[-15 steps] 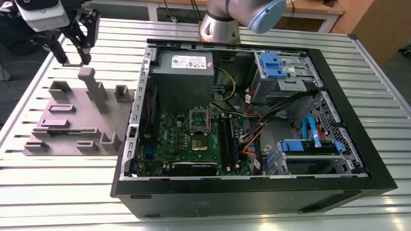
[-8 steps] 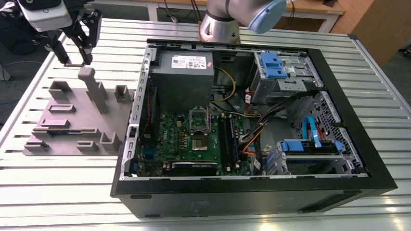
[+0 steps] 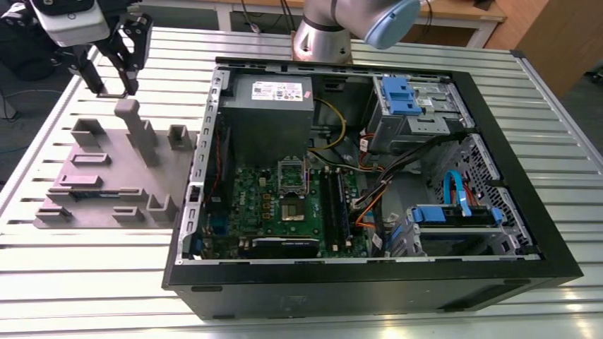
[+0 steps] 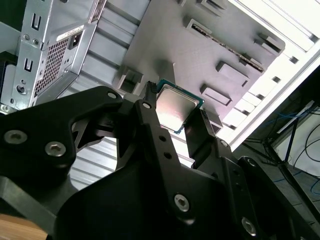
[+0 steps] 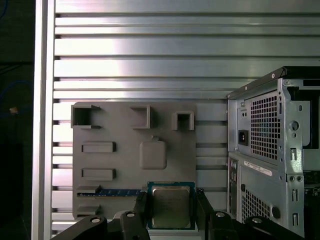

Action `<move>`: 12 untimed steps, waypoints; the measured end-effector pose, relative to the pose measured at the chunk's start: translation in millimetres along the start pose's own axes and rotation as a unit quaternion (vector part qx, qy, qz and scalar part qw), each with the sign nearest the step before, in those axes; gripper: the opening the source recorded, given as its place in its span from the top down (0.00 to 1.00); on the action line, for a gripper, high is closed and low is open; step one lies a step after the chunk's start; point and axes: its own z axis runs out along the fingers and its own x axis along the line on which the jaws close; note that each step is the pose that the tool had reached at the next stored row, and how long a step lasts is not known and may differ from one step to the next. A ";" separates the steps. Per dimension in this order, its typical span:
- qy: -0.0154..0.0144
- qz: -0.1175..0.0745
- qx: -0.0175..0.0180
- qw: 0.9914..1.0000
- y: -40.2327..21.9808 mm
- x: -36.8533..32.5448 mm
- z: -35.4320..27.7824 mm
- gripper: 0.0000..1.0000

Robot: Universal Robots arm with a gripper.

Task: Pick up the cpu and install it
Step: 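Pick up the cpu and move it towards the insertion slot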

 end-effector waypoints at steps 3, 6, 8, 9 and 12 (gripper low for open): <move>0.000 0.000 0.000 1.000 0.0 -0.7 0.0 0.53; 0.000 0.000 0.000 1.000 0.0 -1.7 0.0 0.53; 0.000 0.000 0.000 1.000 0.0 -2.6 -0.1 0.53; 0.000 0.000 0.000 1.000 0.0 -3.1 -0.1 0.53; 0.000 0.000 0.000 1.000 0.1 -4.8 -0.1 0.53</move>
